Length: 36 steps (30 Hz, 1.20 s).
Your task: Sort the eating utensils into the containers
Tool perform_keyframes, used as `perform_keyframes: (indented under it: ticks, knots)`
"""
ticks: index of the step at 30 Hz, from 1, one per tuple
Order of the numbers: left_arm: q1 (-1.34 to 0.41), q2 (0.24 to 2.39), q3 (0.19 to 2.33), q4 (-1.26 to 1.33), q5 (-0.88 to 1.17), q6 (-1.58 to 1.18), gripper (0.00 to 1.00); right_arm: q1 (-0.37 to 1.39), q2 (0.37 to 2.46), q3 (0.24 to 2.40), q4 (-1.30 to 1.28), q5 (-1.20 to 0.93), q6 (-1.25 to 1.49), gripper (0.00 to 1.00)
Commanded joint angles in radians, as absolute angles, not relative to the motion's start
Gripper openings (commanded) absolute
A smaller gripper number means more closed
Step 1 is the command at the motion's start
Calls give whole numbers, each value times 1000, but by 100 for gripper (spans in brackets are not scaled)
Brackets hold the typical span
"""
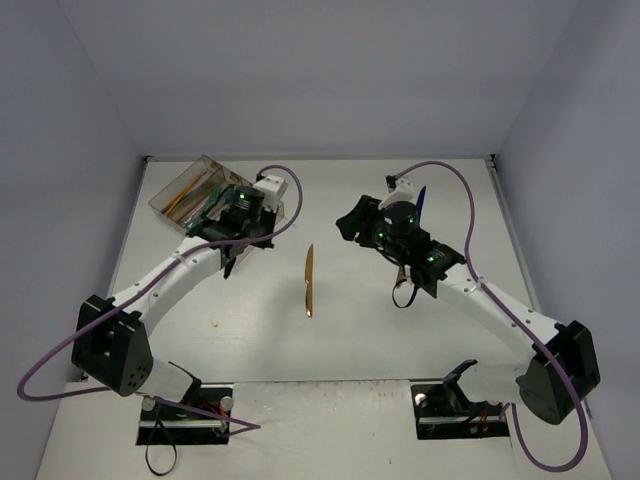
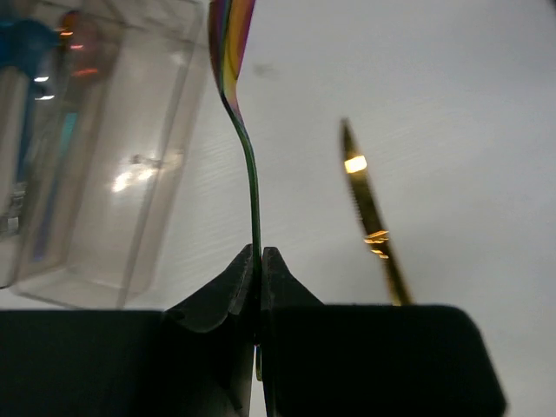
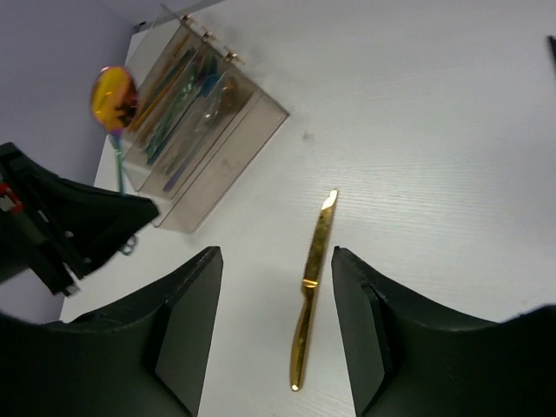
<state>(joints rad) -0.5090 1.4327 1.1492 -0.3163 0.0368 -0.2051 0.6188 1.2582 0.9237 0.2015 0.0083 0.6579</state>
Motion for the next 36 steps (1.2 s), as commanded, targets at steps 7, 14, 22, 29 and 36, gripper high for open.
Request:
perform_keyframes:
  ticks: [7, 14, 22, 29, 36]
  knots:
    - [-153, 1619, 1389, -442, 83, 319, 0, 460, 1095, 766, 154, 31, 571, 51]
    - [-78, 1810, 1514, -477, 106, 436, 0, 456, 1101, 733, 141, 9, 554, 52]
    - [-77, 1881, 1547, -465, 89, 476, 17, 449, 1126, 734, 130, 9, 531, 52]
    - [-80, 1830, 1545, -451, 88, 399, 36, 448, 1125, 727, 130, 9, 530, 52]
    - [-222, 1599, 1468, -402, -1, -10, 49, 444, 1097, 715, 118, 31, 515, 52]
